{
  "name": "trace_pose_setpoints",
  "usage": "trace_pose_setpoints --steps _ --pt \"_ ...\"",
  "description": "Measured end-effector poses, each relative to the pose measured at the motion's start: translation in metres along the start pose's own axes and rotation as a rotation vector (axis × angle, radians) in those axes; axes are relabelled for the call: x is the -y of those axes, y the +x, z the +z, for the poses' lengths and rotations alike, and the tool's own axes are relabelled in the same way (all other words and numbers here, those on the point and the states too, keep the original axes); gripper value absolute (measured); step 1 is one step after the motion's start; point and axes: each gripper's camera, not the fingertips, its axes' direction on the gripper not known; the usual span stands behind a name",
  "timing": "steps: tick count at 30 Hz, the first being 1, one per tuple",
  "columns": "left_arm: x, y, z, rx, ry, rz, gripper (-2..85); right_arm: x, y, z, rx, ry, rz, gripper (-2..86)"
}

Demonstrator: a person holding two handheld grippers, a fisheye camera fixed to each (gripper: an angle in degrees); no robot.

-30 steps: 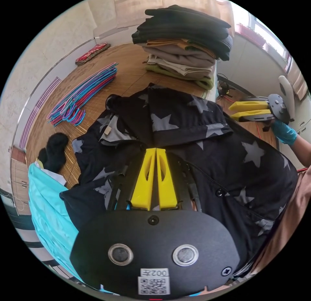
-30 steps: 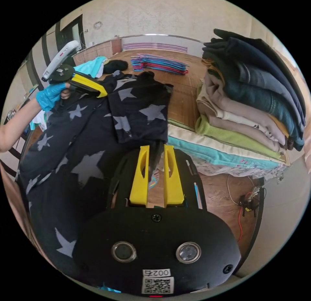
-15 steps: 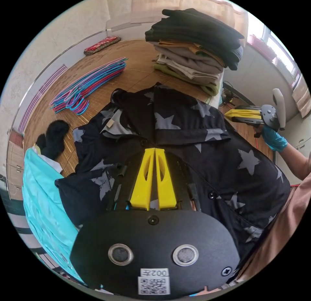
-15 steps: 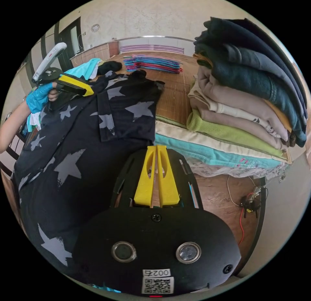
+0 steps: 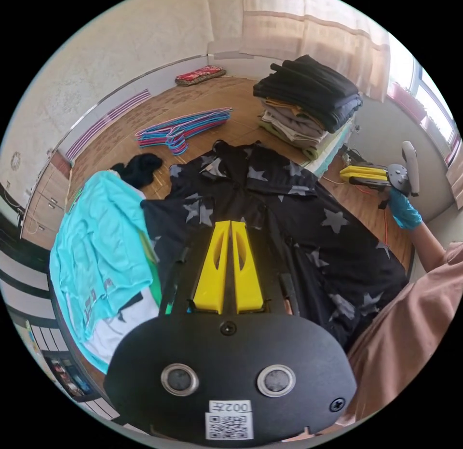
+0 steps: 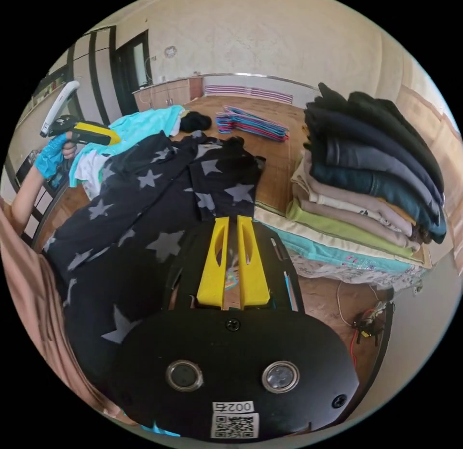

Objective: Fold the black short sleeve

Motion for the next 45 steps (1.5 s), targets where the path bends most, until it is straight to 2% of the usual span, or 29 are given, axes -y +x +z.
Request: trace_pose_setpoints --steps 6,14,22,27,31,39,45 --pt "-0.115 0.014 -0.028 0.016 -0.021 -0.081 -0.9 -0.002 -0.08 -0.039 0.192 0.041 -0.16 5.3" --pt "-0.262 0.031 -0.05 0.052 -0.05 -0.202 -0.9 -0.008 -0.229 -0.056 0.511 0.047 -0.439 8.1" --pt "-0.395 0.048 -0.054 0.003 -0.049 -0.267 -1.3 -0.021 -0.379 -0.042 0.655 -0.056 -0.73 9.1" --pt "-0.473 0.053 -0.044 -0.021 -0.025 -0.274 -1.2 -0.033 -0.453 -0.017 0.626 -0.177 -0.865 9.1" --pt "-0.522 0.054 -0.032 -0.047 -0.015 -0.286 0.2 -0.043 -0.492 -0.001 0.52 -0.23 -0.946 8.7" --pt "-0.6 0.059 0.011 -0.127 0.007 -0.281 5.0 -0.042 -0.518 0.007 0.48 -0.24 -0.889 7.7" --pt "-0.63 0.063 0.039 -0.09 -0.041 -0.248 6.0 -0.047 -0.542 0.012 0.47 -0.242 -0.88 7.0"
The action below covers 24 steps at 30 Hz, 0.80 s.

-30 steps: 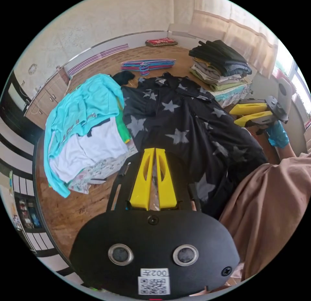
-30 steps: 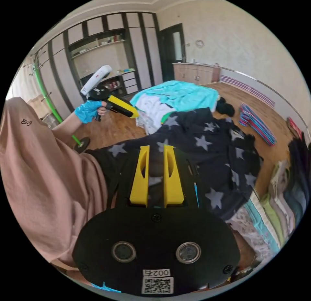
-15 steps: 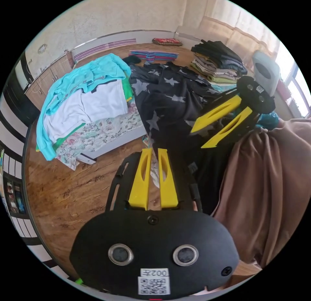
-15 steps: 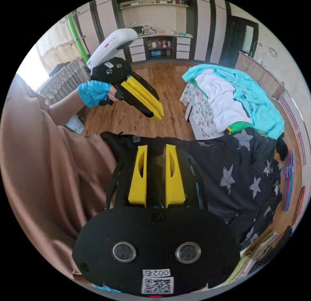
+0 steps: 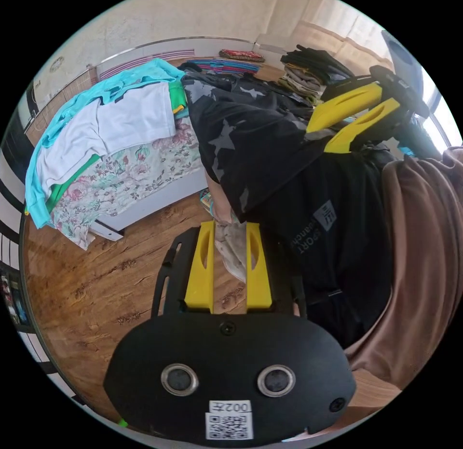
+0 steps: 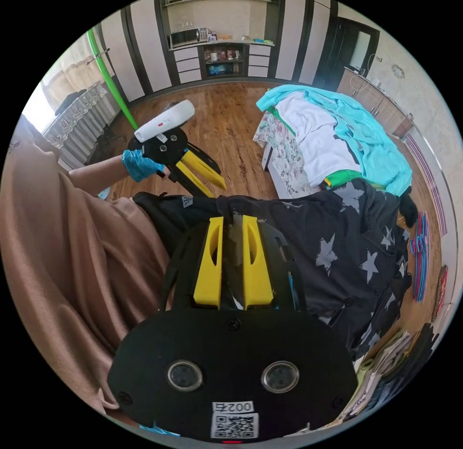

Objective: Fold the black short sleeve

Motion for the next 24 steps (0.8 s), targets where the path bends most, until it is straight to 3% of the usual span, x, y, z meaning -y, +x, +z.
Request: trace_pose_setpoints --steps 16,24 --pt "-0.065 0.013 -0.026 0.012 0.153 0.129 -0.8 0.026 -0.022 0.021 0.034 0.054 -0.006 8.7" --pt "-0.073 0.029 -0.086 0.117 0.171 0.261 -0.9 0.05 -0.043 0.039 -0.112 0.057 -0.021 13.3"
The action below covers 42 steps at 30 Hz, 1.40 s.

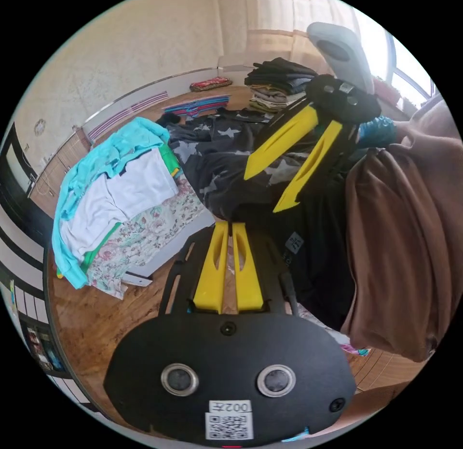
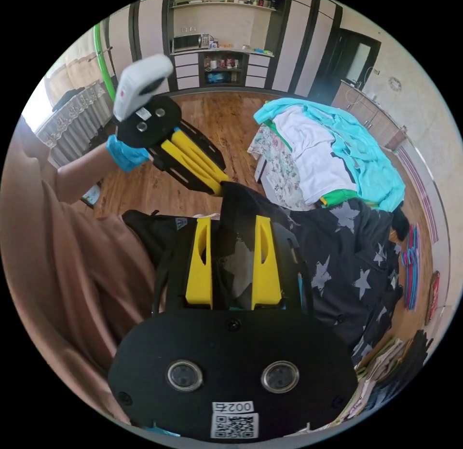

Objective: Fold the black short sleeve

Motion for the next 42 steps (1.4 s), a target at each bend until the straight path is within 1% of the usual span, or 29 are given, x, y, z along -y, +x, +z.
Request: trace_pose_setpoints --steps 8,12,16,20,24,28,33,37,42 --pt "0.029 0.01 -0.053 0.123 0.007 0.125 -0.9 -0.003 -0.007 -0.004 -0.251 -0.013 0.082 12.1" --pt "0.048 0.017 -0.074 0.179 0.007 0.172 -0.9 -0.016 -0.001 -0.019 -0.282 -0.011 0.152 11.9" --pt "0.063 0.024 -0.092 0.196 0.026 0.209 -1.0 -0.039 0.009 -0.03 -0.305 -0.035 0.222 11.0" --pt "0.08 0.031 -0.107 0.236 0.025 0.228 -1.0 -0.058 0.018 -0.032 -0.295 -0.082 0.266 8.7" --pt "0.096 0.034 -0.121 0.237 0.033 0.235 -1.0 -0.076 0.029 -0.04 -0.247 -0.106 0.306 8.2" --pt "0.106 0.04 -0.13 0.235 0.026 0.255 -1.0 -0.098 0.038 -0.054 -0.185 -0.095 0.315 9.6" --pt "0.115 0.05 -0.141 0.225 0.019 0.27 -1.0 -0.116 0.039 -0.067 -0.093 -0.061 0.259 12.0" --pt "0.121 0.053 -0.149 0.234 0.008 0.268 -1.0 -0.135 0.037 -0.081 -0.109 -0.121 0.213 13.3" --pt "0.129 0.054 -0.158 0.229 0.004 0.259 -1.0 -0.169 0.048 -0.095 -0.076 -0.183 0.269 12.2"
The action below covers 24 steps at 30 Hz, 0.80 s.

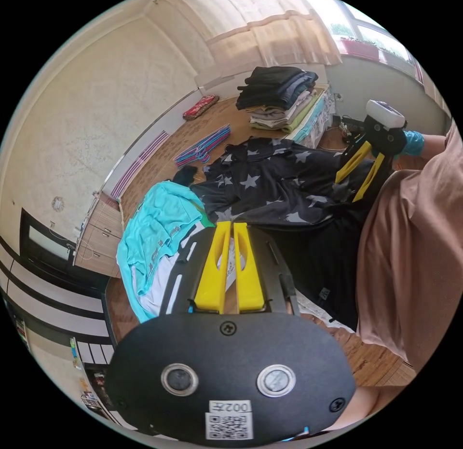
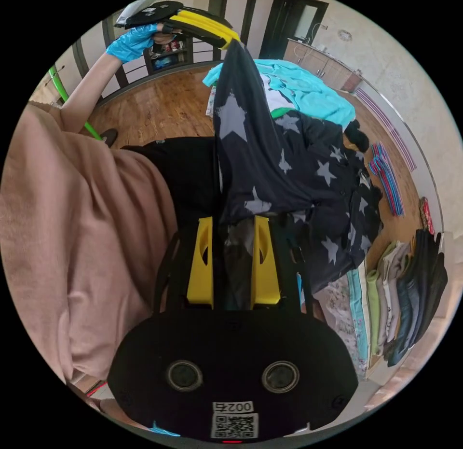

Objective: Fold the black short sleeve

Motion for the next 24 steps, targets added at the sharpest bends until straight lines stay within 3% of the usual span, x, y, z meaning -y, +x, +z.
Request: trace_pose_setpoints --steps 9,17,24 --pt "0.011 -0.006 -0.011 -0.009 -0.028 -0.018 -1.0 -0.026 0.022 0.008 0.027 -0.042 0.048 9.5" --pt "0.019 -0.014 -0.02 -0.012 -0.048 -0.034 -1.0 -0.041 0.043 -0.015 0.109 0.087 0.101 1.9" --pt "0.024 -0.026 -0.024 -0.025 -0.075 -0.068 -1.0 -0.043 0.049 -0.017 0.155 0.08 0.074 1.9"
